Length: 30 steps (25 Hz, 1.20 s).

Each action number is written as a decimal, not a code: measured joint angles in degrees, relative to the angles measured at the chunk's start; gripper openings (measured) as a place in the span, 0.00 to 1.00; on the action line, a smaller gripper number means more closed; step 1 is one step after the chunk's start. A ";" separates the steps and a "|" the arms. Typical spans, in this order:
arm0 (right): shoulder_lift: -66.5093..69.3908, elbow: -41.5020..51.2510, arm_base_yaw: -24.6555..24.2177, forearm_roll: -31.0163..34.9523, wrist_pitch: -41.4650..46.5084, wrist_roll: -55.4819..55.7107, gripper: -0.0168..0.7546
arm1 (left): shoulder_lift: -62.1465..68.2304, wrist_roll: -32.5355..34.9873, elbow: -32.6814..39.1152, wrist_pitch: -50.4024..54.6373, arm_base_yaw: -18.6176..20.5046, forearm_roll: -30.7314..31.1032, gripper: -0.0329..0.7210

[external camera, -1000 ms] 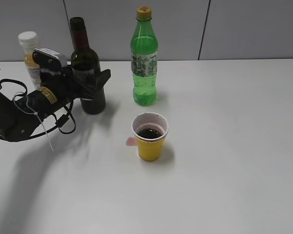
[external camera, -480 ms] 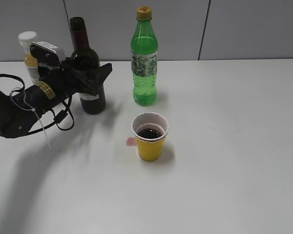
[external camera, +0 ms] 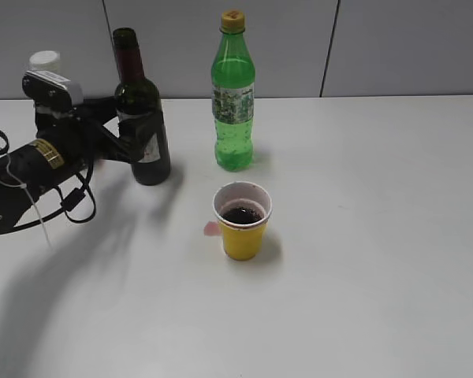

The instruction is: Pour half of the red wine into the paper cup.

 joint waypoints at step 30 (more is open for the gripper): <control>0.00 0.00 0.00 0.00 0.00 0.00 0.79 | -60.51 3.38 44.66 6.88 0.38 -9.70 0.85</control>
